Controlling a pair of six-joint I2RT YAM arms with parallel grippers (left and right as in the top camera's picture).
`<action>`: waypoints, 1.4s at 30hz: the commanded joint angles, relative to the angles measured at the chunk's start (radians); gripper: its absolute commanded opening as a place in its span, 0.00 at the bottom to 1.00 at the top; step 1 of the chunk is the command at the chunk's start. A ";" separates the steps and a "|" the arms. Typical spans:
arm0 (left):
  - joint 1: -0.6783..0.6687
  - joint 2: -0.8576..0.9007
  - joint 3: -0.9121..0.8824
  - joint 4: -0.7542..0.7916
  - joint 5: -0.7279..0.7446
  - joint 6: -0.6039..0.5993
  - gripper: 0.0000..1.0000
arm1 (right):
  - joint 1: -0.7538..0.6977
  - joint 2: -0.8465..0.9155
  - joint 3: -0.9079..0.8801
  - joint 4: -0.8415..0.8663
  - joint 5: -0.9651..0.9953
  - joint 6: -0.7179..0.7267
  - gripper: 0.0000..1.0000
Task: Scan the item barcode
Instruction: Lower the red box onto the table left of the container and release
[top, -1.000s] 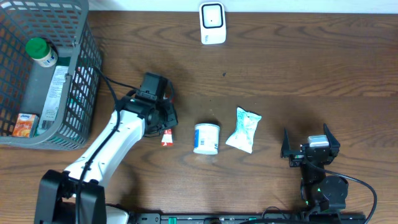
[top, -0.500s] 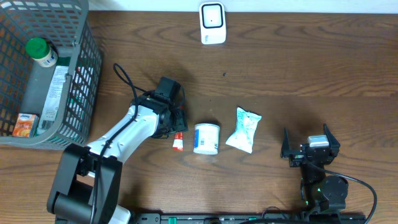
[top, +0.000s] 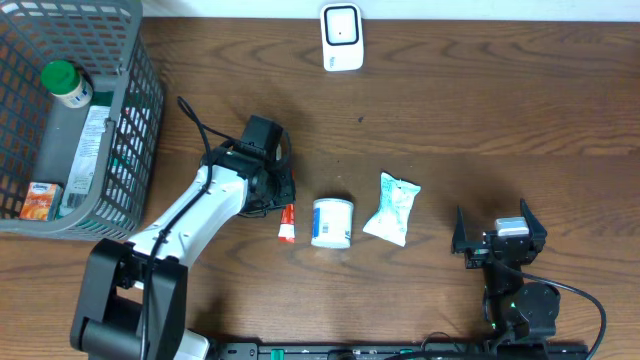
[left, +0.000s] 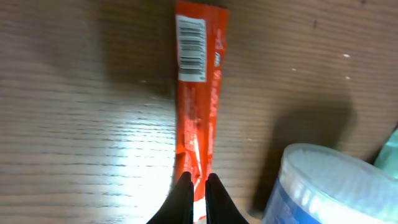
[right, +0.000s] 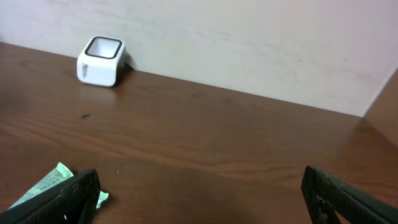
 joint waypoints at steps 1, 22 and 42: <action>0.002 0.043 0.016 0.008 0.035 0.028 0.07 | -0.005 -0.002 -0.001 -0.004 0.010 -0.010 0.99; 0.001 -0.025 0.035 0.032 0.035 0.028 0.08 | -0.005 -0.002 -0.001 -0.004 0.010 -0.010 0.99; -0.040 0.122 -0.012 0.009 -0.137 -0.034 0.08 | -0.005 -0.002 -0.001 -0.004 0.010 -0.010 0.99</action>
